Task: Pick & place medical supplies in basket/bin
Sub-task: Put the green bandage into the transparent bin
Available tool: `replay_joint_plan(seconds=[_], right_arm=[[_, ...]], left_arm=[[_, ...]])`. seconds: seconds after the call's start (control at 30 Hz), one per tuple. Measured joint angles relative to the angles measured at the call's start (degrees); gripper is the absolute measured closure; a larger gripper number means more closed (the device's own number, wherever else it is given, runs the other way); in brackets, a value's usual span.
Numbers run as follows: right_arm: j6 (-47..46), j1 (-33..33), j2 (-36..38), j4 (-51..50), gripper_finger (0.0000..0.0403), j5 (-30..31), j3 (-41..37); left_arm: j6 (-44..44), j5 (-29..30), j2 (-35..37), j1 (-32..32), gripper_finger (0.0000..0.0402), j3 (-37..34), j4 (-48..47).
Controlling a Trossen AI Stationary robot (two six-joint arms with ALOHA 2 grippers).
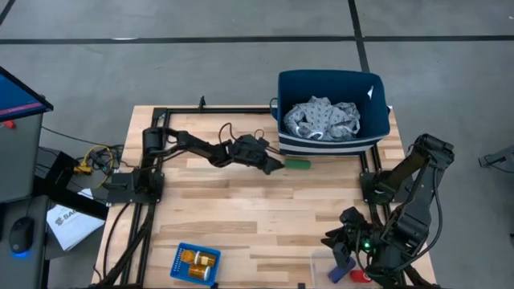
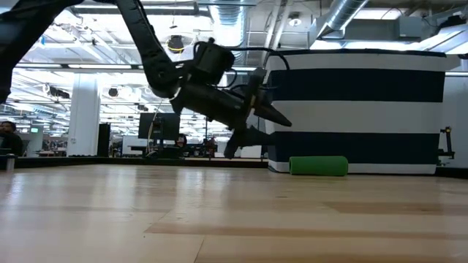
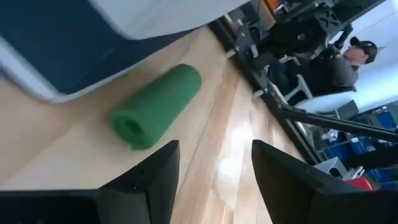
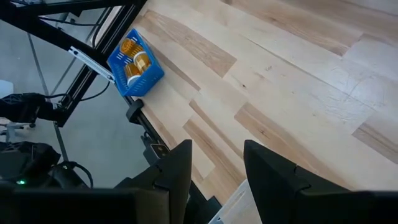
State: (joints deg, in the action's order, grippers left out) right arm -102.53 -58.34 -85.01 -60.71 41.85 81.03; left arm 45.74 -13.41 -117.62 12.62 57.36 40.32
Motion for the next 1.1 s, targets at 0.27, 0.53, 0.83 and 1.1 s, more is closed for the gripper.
replay_joint_plan(seconds=[0.27, 0.53, 0.83, 1.1], right_arm=[[-0.1, 0.0, 0.0, -0.2, 0.026, 0.1, 0.0], [-1.0, -0.5, 0.0, -0.2, 0.026, 0.1, 0.0], [0.3, -0.5, 0.0, -0.6, 0.026, 0.2, 0.0], [0.7, -0.7, 0.0, -0.1, 0.026, -0.3, 0.0]], left_arm=[[-1.9, 3.9, -3.3, -1.6, 0.0211, 3.9, -3.6], [-3.4, 8.1, -3.4, -1.9, 0.0211, 4.0, -7.6], [-3.5, 12.2, -3.8, -2.1, 0.0211, 4.1, -7.0], [-4.0, 13.4, -8.8, -4.0, 0.0211, 9.5, -7.1]])
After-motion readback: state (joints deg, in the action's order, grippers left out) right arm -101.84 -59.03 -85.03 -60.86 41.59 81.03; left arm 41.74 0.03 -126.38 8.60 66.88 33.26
